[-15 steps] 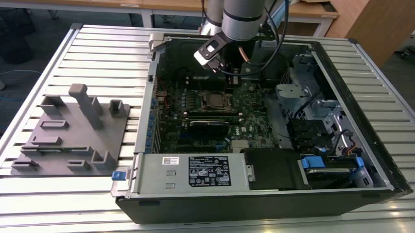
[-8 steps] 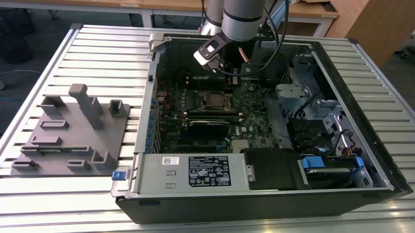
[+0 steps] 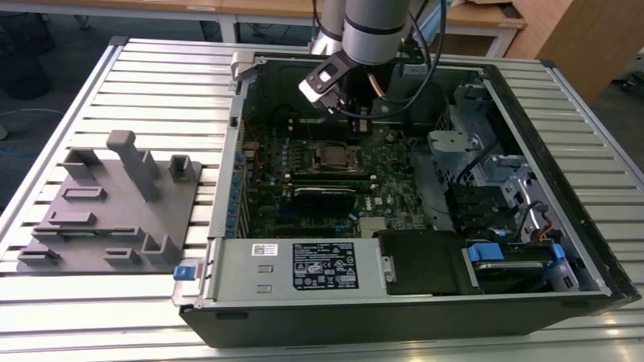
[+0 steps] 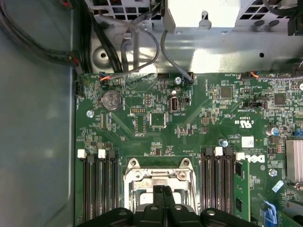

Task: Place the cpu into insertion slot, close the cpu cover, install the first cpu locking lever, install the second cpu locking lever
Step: 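Close the cpu cover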

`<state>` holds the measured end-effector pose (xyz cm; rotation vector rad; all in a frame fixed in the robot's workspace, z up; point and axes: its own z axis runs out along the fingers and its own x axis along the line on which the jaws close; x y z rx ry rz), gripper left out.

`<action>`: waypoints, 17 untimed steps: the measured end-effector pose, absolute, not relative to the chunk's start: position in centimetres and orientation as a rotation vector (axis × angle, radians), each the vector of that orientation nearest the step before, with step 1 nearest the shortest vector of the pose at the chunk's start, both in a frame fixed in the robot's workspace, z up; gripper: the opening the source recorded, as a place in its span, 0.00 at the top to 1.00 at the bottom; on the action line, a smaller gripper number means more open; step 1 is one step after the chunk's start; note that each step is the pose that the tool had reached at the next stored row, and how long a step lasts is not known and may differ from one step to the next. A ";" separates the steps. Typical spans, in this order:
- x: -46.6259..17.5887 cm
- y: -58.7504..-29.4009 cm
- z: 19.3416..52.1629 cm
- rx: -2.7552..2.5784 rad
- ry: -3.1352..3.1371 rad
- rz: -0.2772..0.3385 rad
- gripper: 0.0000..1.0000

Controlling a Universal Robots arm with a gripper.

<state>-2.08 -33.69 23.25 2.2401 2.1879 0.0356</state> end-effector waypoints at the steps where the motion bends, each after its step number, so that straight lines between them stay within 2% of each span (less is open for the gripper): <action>1: -2.2 -33.7 23.2 2.237 2.191 0.036 0.89; 17: -3.6 -33.7 22.7 2.223 2.207 0.030 0.89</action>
